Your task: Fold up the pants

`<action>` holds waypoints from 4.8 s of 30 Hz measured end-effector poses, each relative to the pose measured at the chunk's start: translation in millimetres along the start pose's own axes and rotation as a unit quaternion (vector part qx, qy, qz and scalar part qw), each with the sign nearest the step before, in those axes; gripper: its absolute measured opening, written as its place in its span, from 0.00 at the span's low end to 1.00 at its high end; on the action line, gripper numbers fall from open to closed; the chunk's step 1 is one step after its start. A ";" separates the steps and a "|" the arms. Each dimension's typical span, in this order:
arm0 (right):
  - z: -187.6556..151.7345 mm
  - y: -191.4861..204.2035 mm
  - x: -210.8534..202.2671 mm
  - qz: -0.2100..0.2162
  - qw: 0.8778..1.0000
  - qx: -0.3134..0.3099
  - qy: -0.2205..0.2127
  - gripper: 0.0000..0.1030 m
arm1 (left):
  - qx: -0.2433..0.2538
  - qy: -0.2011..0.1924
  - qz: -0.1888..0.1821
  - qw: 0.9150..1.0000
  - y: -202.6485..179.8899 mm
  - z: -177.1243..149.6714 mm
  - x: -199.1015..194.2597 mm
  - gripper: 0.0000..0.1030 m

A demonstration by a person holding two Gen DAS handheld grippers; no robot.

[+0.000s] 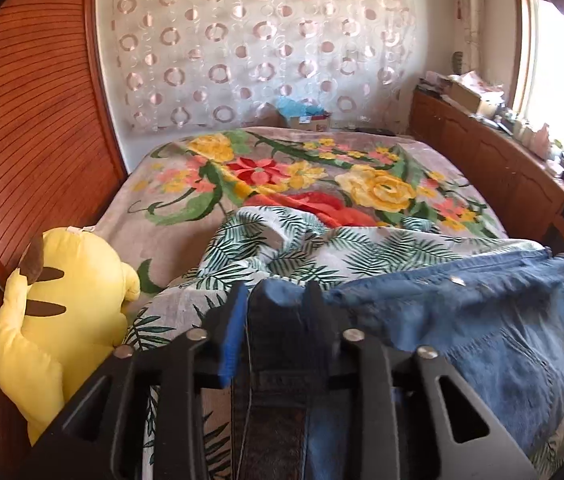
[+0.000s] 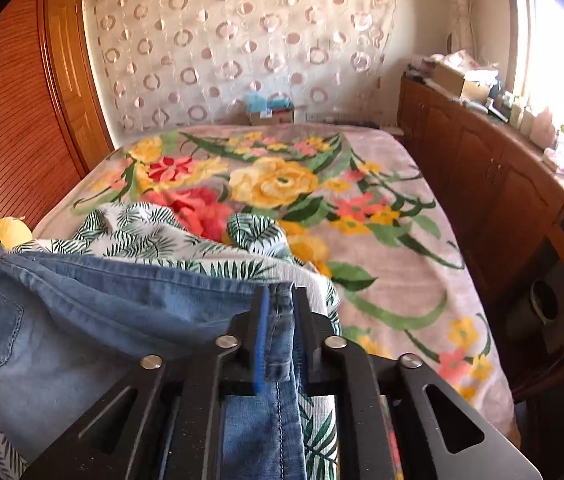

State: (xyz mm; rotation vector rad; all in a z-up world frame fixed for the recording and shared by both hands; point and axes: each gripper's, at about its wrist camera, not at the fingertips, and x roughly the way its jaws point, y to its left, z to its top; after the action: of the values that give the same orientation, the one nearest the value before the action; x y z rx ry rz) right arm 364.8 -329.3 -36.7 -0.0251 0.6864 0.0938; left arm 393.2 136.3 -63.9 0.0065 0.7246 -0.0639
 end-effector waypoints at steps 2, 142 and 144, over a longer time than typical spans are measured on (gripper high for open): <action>-2.5 3.7 -6.9 0.008 1.000 -0.004 -0.009 0.35 | 0.006 -0.003 -0.002 1.000 -1.1 -2.4 -7.5 0.40; -87.3 129.3 -82.3 0.105 0.980 -0.166 -0.010 0.01 | 0.029 0.017 -0.046 0.998 15.5 -102.1 -102.1 0.12; -90.0 132.0 -71.1 0.115 0.981 -0.155 0.010 0.01 | 0.029 0.029 -0.043 0.998 15.0 -108.0 -92.6 0.12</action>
State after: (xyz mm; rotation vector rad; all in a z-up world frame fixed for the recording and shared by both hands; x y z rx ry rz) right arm 240.8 -208.3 -60.2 -0.2461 0.6887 0.4233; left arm 253.5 159.5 -83.7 0.0327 0.7807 -0.1683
